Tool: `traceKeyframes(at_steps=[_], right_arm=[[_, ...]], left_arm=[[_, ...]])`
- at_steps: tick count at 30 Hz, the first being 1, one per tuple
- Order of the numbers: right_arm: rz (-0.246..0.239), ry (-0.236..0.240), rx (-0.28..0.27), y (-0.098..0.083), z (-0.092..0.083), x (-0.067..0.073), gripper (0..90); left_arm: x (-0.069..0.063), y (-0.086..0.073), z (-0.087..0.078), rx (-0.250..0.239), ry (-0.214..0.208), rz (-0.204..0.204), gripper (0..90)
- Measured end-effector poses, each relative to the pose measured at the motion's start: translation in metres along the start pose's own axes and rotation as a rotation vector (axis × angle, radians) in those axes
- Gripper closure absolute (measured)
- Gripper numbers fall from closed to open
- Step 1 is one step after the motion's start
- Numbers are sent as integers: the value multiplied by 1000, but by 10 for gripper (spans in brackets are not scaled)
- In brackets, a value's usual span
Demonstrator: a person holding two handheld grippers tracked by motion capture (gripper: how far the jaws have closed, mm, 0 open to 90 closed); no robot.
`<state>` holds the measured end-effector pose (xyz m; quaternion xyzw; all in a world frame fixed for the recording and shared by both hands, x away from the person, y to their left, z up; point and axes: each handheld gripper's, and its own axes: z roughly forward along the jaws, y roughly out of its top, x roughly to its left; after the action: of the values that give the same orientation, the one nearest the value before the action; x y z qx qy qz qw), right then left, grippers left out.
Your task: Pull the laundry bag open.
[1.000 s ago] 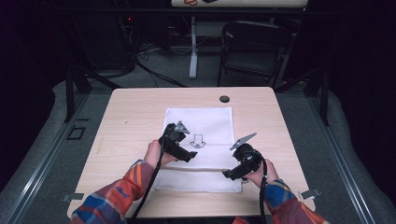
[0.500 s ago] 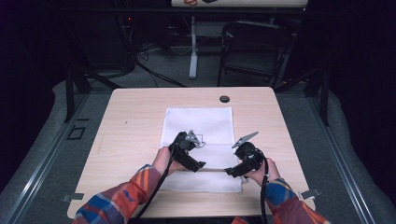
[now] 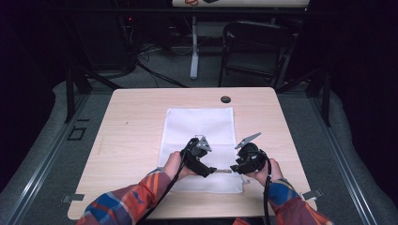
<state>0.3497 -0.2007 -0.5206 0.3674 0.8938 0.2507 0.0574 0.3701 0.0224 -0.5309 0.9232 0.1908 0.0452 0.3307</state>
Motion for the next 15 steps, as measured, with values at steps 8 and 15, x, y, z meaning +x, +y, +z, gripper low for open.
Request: traceKeyframes(at_steps=[8,15], right_arm=[[12,19,46,-3,12,-8,854],[18,22,80,-4,22,-8,900]], left_arm=[[-3,6,13,-10,-41,13,422],[-9,10,25,3,-67,40,500]])
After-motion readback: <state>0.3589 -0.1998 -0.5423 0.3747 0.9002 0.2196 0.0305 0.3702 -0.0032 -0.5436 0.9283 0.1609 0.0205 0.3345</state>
